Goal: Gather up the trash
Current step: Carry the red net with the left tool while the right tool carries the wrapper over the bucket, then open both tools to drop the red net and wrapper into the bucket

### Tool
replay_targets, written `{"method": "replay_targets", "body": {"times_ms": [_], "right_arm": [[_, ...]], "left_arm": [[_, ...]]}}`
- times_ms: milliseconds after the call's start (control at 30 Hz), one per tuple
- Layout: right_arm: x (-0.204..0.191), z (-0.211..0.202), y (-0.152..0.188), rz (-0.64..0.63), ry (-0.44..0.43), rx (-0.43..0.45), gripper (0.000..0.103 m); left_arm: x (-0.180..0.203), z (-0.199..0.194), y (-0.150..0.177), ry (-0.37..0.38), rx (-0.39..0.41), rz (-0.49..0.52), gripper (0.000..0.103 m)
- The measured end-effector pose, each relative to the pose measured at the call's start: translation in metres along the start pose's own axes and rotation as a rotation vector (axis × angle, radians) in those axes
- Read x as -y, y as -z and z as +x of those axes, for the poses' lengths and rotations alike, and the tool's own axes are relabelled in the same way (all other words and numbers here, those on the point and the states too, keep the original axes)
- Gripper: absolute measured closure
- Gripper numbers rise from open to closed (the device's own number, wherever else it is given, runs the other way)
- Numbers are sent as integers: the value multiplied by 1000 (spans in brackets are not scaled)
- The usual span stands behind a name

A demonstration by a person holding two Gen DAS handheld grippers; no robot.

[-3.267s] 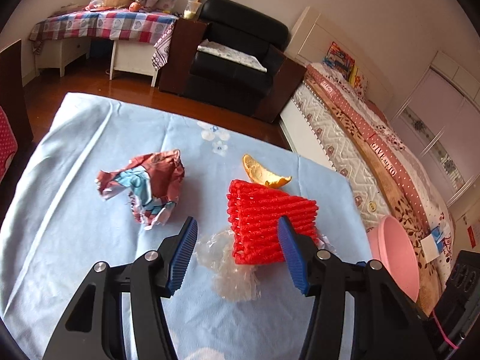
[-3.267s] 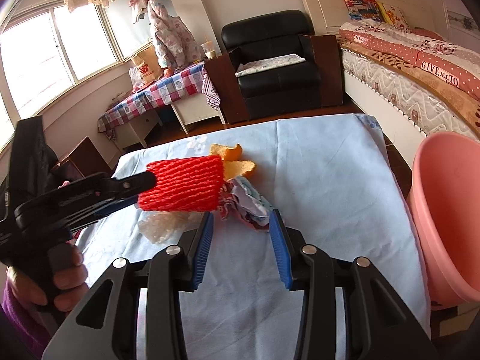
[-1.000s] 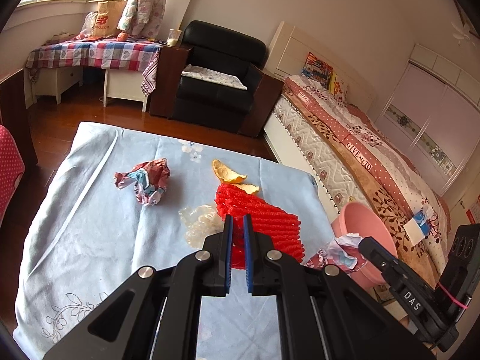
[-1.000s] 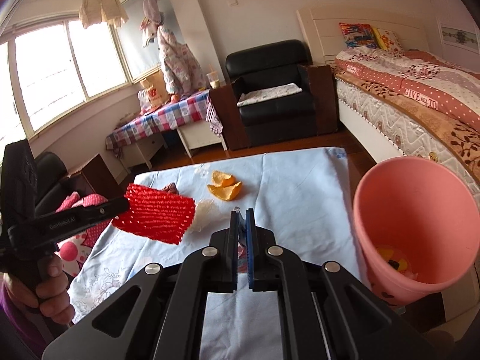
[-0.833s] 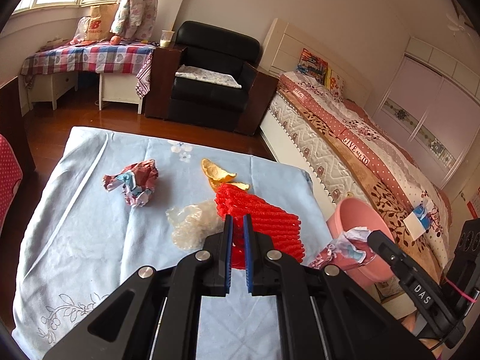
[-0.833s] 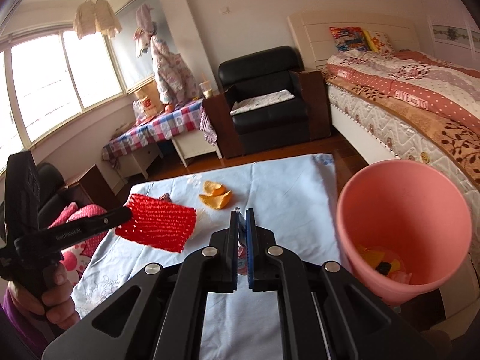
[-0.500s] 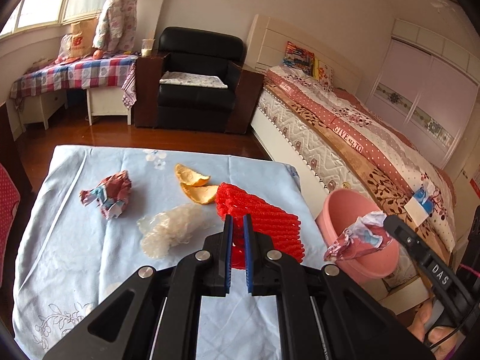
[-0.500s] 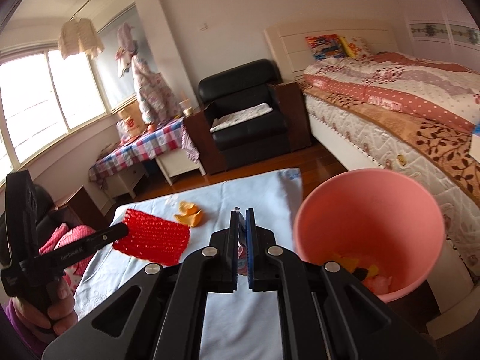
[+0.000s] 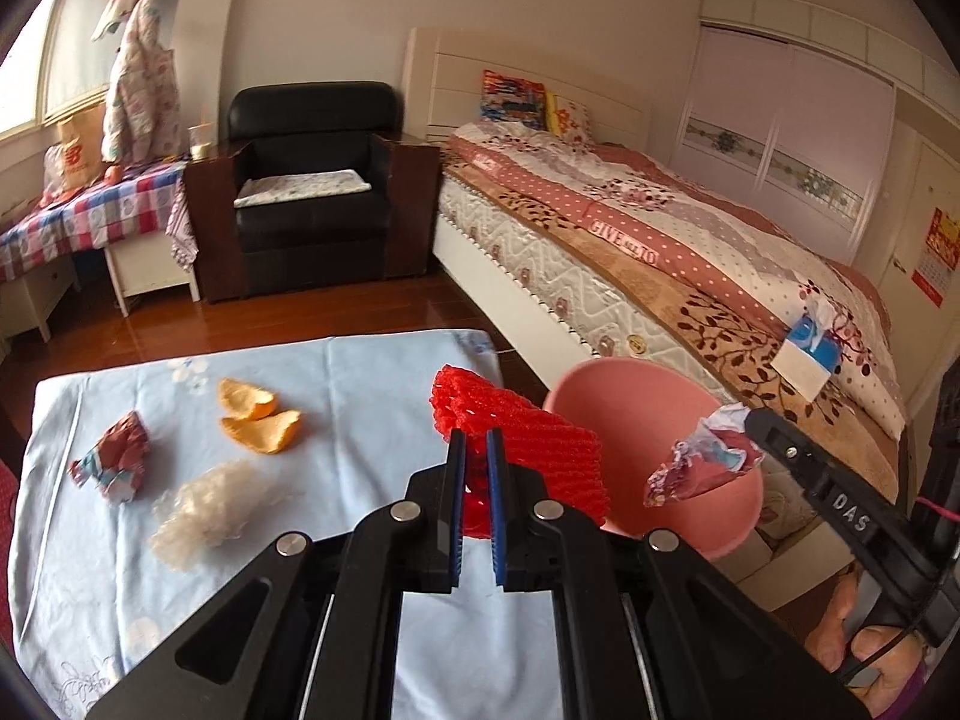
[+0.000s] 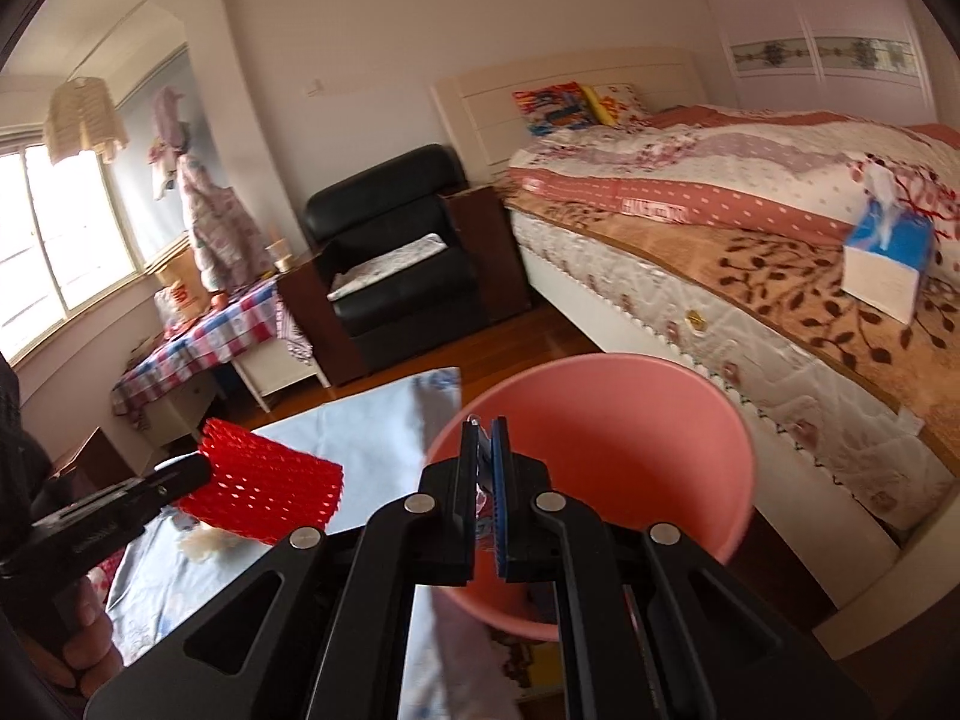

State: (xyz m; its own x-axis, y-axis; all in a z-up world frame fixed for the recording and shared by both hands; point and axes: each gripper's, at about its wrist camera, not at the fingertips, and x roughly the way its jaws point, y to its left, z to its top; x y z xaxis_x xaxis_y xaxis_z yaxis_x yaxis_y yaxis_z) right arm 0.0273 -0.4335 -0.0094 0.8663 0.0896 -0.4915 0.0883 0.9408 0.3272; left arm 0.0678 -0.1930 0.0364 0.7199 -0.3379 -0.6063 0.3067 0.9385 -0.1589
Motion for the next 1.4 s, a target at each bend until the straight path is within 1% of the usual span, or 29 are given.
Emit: {"method": "replay_targets", "body": {"times_ms": [300,533,767,933,1267,1400], "right_arm": [[32,9,4,38,51,-21,98],[46,16,5,47,80,-35,98],[52,25,10,51,96,-59,98],[54,30,14,52,101,-74,98],[58,36,18,54,112,-88,98],[60,36,20,59,119,-95,98]], "left_arm": [[61,31,-8,63,-12,88,97],[89,58,-6,77,-32,131,97],[100,86,2,54,-67,157,97],[100,101,9,40,-99,163,97],[107,112,18,52,-129,181,97],[109,111,22,56,-126,186,94]]}}
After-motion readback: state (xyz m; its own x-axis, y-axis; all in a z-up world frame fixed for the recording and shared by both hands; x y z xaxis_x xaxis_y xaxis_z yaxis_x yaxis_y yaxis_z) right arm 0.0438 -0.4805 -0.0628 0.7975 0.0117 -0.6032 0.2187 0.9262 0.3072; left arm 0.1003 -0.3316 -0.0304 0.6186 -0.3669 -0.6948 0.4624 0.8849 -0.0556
